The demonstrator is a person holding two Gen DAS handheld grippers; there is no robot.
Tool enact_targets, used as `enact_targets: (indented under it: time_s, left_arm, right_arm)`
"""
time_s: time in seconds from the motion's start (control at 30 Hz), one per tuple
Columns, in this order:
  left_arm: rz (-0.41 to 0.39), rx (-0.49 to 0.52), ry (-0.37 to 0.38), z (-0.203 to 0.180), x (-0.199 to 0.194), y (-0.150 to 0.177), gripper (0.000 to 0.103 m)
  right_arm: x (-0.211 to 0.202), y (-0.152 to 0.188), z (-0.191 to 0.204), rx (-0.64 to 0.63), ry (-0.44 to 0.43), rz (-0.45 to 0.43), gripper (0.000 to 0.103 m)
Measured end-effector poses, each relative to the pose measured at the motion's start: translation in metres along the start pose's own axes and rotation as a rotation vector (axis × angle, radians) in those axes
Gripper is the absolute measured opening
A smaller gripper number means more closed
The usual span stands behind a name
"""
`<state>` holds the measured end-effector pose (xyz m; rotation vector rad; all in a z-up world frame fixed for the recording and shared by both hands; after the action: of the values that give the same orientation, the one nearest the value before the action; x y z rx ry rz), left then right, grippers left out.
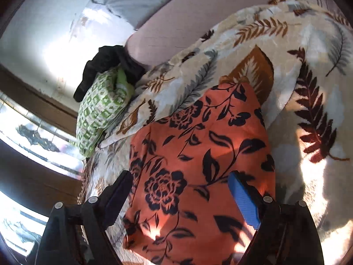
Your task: Fold small clothes
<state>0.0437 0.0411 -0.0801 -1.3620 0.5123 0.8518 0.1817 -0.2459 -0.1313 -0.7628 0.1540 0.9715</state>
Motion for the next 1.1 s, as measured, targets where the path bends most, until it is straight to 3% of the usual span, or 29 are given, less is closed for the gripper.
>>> enact_targets:
  time_s: [0.17,0.4,0.53,0.67,0.77,1.1]
  left_arm:
    - [-0.001,0.039,-0.039,-0.015,-0.004,0.002,0.088]
    - [0.001,0.048,-0.03,-0.025,-0.015,0.008,0.088]
    - [0.001,0.044,-0.012,-0.027,-0.019,0.007,0.088]
    - [-0.006,0.027,0.002,-0.026,-0.022,0.005,0.093]
    - [-0.013,0.035,-0.021,-0.029,-0.022,0.002,0.094]
    - [-0.078,0.029,0.008,-0.039,-0.028,-0.012,0.094]
  right_arm:
    - [-0.061,0.074,0.04,-0.205,0.15,-0.009,0.096]
    - [-0.082,0.142,0.051,-0.272,0.348,-0.008,0.1]
    - [-0.075,0.15,0.063,-0.352,0.42,0.029,0.1]
    - [-0.079,0.149,0.071,-0.355,0.41,0.011,0.101]
    - [-0.078,0.147,0.073,-0.362,0.439,0.022,0.101]
    - [-0.084,0.137,0.082,-0.407,0.49,-0.011,0.101]
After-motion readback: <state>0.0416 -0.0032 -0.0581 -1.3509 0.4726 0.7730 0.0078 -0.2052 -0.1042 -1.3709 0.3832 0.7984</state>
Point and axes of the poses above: each gripper's, at about its wrist camera, not at the fingertips, and x roughly the way its jaws point, z to its left, y to its underside, the point moved 1 cm from there along x, roughly the way its jaws point, and after that the axes turned 11 degrees about -y, right-handed, at the moved point
